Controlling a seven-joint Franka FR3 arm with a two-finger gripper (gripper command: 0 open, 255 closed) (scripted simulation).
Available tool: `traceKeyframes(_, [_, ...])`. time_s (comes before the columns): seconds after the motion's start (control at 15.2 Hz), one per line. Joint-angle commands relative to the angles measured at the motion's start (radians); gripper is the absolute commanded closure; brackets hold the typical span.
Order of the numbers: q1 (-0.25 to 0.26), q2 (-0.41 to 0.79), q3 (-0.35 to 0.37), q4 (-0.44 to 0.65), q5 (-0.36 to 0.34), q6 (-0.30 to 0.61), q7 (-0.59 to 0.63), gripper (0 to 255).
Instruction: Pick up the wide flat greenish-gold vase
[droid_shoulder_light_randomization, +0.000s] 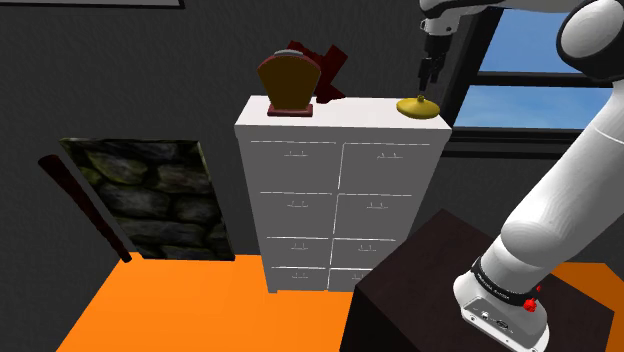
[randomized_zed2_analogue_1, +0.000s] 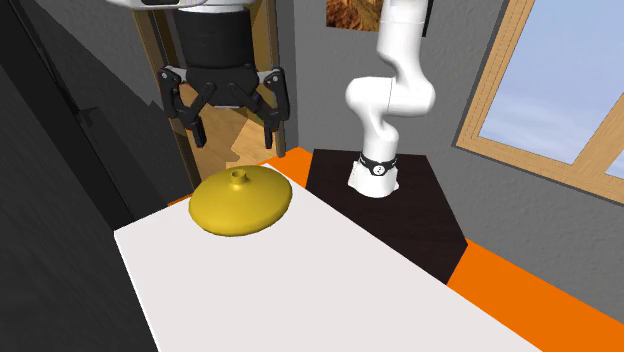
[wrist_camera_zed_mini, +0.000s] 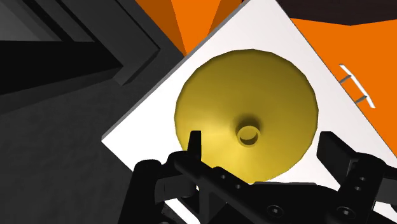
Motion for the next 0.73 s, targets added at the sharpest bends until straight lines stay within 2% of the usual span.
traceKeyframes(0.0, [-0.002,0.011,-0.002,-0.007,0.003,0.019,-0.005,0])
traceKeyframes(0.33, [-0.002,0.01,-0.002,-0.083,0.001,0.094,0.0,0])
traceKeyframes(0.46, [-0.002,0.01,-0.002,-0.083,0.001,0.094,0.0,0])
traceKeyframes(0.53, [-0.002,0.011,-0.002,-0.083,0.002,0.096,-0.001,255])
traceKeyframes(0.66, [-0.002,0.011,-0.002,-0.082,0.002,0.094,0.0,255])
